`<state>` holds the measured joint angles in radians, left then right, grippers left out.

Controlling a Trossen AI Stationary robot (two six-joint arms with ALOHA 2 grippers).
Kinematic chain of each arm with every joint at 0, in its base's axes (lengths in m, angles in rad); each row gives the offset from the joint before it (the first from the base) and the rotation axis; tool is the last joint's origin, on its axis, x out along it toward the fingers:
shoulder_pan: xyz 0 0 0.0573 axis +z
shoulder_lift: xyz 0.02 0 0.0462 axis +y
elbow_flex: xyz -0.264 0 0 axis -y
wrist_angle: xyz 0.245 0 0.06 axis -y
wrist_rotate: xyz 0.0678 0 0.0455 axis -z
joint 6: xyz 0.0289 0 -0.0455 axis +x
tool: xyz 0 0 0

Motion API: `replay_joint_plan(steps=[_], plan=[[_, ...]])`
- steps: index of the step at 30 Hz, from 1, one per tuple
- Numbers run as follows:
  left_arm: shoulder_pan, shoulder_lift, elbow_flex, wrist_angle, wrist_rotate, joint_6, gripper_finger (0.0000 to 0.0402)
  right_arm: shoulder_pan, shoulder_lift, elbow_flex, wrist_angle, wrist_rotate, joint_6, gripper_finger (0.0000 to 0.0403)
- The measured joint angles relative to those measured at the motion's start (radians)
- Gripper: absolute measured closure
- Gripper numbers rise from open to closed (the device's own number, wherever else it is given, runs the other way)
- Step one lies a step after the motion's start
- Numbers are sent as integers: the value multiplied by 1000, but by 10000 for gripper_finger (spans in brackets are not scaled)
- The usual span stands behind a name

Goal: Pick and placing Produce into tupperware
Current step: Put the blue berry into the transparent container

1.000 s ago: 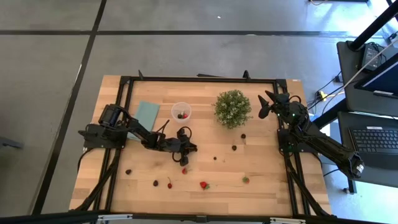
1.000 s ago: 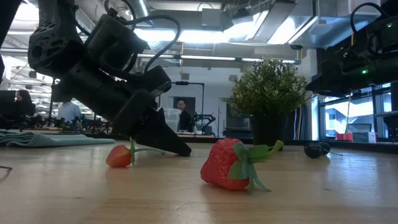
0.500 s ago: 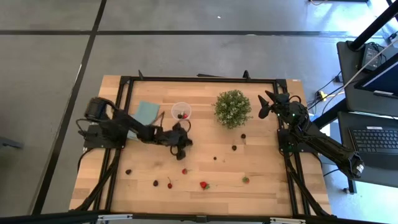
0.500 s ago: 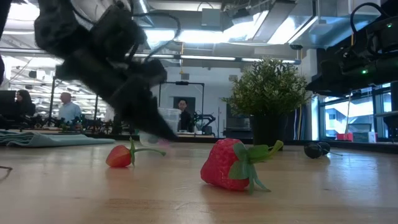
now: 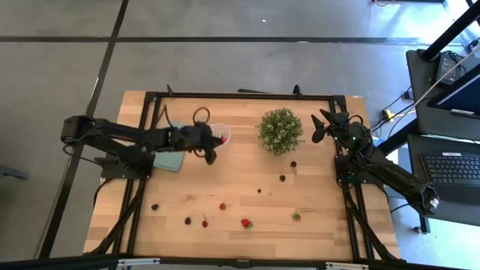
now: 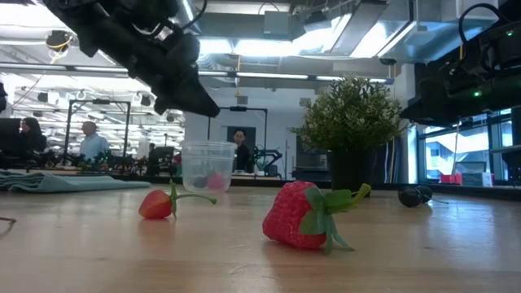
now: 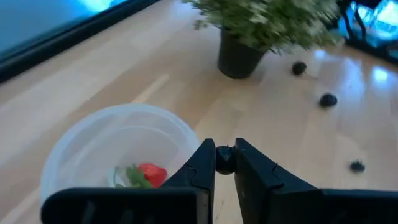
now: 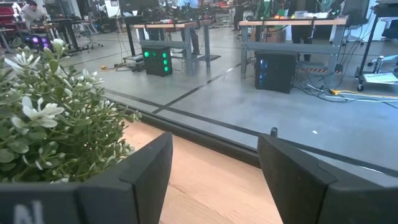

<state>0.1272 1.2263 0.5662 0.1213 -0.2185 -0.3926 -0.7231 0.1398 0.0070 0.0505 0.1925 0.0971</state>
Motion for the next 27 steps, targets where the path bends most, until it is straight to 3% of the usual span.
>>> replay_joint_plan(steps=[3, 13, 19, 27], plan=[[59, 2, 37, -90, 68, -22, 369, 0, 0, 0, 0, 0, 0, 164], [179, 128, 334, -570, 84, 89, 366, 0, 0, 0, 0, 0, 0, 164], [219, 180, 393, -608, 159, 113, 364, 0, 0, 0, 0, 0, 0, 164], [238, 290, 393, -645, 169, 115, 364, 0, 0, 0, 0, 0, 0, 164]])
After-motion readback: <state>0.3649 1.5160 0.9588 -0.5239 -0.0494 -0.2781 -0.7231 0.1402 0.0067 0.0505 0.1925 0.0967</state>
